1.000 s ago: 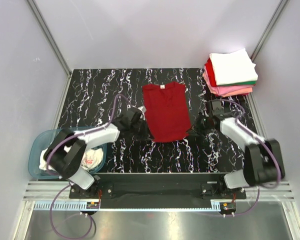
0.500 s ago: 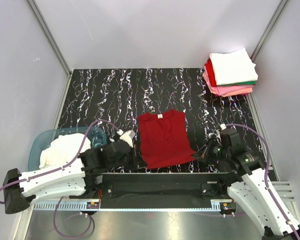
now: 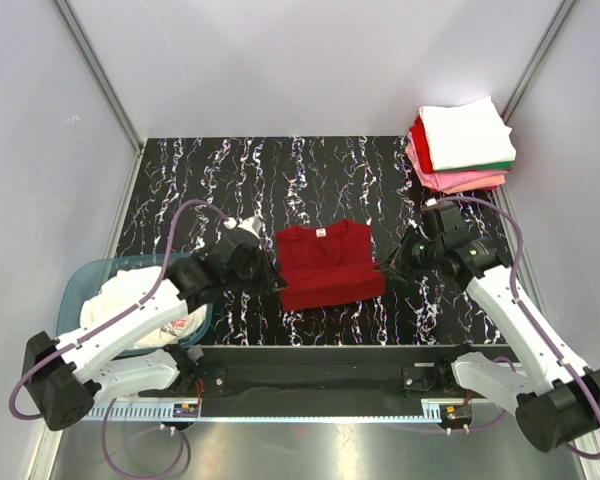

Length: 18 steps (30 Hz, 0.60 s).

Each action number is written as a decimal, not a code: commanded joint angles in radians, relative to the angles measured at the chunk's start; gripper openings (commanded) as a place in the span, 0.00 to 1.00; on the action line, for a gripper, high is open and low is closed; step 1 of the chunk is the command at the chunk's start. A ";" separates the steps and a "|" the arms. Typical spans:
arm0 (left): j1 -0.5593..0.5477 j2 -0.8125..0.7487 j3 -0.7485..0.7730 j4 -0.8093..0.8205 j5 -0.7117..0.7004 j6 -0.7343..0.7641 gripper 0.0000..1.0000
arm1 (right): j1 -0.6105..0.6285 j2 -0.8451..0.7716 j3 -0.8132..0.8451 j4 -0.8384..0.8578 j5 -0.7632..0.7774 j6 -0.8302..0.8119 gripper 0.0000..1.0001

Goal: Fold and stack the t-shirts
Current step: Fold the tshirt

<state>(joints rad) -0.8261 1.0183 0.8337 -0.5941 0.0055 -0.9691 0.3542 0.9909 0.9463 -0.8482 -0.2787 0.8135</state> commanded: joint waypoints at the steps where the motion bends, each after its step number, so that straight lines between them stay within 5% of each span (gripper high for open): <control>1: 0.065 0.035 0.053 0.017 0.102 0.093 0.00 | 0.000 0.055 0.068 0.038 0.078 -0.050 0.00; 11: 0.189 0.228 0.177 0.045 0.221 0.193 0.00 | -0.035 0.233 0.195 0.090 0.101 -0.114 0.00; 18: 0.369 0.463 0.361 0.050 0.284 0.300 0.00 | -0.173 0.626 0.447 0.153 -0.034 -0.230 0.00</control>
<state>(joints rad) -0.5358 1.3972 1.0927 -0.5617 0.2508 -0.7593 0.2356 1.4643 1.2606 -0.7662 -0.2790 0.6678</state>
